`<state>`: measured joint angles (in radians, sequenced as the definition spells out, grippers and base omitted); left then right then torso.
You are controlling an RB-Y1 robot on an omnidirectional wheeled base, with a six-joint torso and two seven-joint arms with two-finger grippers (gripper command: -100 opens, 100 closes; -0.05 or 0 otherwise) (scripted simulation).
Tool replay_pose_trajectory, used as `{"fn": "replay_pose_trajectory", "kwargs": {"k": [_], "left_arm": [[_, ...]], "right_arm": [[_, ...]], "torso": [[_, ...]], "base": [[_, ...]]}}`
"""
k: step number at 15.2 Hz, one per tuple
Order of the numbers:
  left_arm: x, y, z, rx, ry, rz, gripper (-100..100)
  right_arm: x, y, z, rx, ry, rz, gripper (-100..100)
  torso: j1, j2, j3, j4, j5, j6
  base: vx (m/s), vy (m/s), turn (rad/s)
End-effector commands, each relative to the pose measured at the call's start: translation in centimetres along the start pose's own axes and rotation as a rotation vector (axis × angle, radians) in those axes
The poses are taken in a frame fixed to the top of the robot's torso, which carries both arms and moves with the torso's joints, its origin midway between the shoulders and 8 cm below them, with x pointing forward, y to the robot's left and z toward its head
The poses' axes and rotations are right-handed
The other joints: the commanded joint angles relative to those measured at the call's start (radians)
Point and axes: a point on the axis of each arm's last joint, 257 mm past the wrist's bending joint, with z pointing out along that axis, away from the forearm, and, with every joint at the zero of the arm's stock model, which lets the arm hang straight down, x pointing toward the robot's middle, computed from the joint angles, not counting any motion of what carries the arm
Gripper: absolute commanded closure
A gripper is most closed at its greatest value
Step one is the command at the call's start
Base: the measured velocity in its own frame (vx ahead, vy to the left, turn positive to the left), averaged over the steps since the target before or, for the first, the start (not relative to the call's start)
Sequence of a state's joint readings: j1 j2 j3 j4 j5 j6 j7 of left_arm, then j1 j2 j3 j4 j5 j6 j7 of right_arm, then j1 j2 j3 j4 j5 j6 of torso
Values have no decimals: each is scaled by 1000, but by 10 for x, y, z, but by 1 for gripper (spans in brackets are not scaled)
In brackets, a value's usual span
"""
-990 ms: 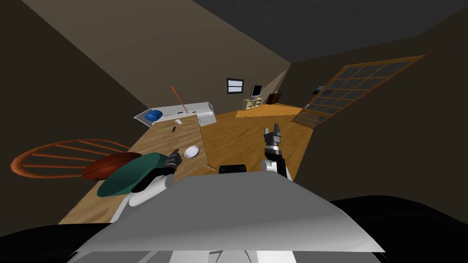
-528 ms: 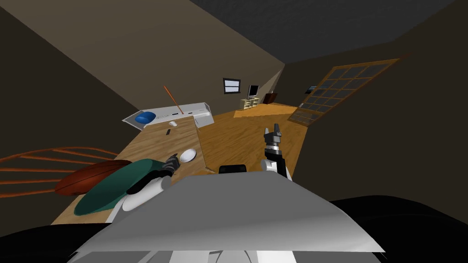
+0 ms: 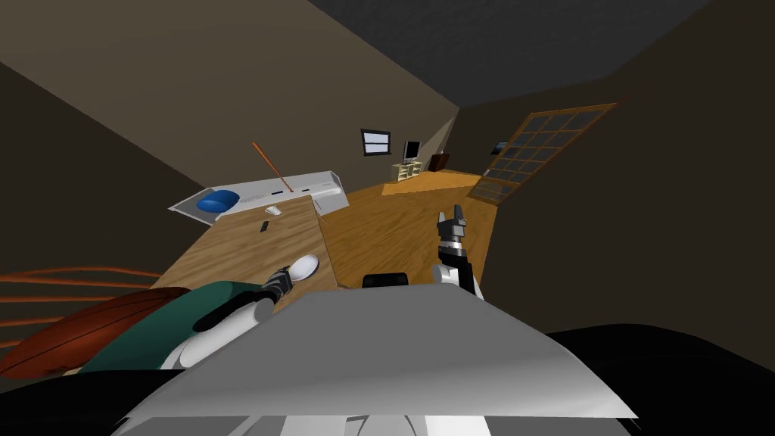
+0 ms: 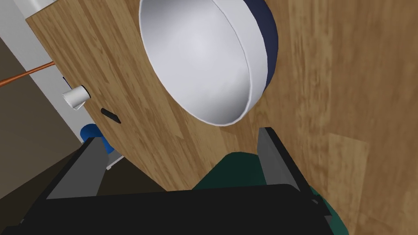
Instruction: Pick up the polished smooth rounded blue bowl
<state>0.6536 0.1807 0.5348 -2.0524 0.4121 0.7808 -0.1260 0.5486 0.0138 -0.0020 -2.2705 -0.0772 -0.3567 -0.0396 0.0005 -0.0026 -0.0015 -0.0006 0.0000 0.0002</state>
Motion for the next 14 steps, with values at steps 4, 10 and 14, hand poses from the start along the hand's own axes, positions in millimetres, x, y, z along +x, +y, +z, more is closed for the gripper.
{"fn": "replay_pose_trajectory", "kwargs": {"k": [4, 10, 14], "left_arm": [[-12, 40, -4, -127, -10, -37, -100], [-23, 81, -14, -261, -15, -83, -100], [-32, 110, -24, -348, -22, -128, -100]], "right_arm": [[0, 0, 0, 0, 0, 0, 0], [0, 0, 0, 0, 0, 0, 0], [0, 0, 0, 0, 0, 0, 0]], "torso": [[0, 0, 0, 0, 0, 0], [0, 0, 0, 0, 0, 0], [1, 0, 0, 0, 0, 0]], "base": [[49, 26, -133], [47, 26, -115], [49, 42, -119]]}}
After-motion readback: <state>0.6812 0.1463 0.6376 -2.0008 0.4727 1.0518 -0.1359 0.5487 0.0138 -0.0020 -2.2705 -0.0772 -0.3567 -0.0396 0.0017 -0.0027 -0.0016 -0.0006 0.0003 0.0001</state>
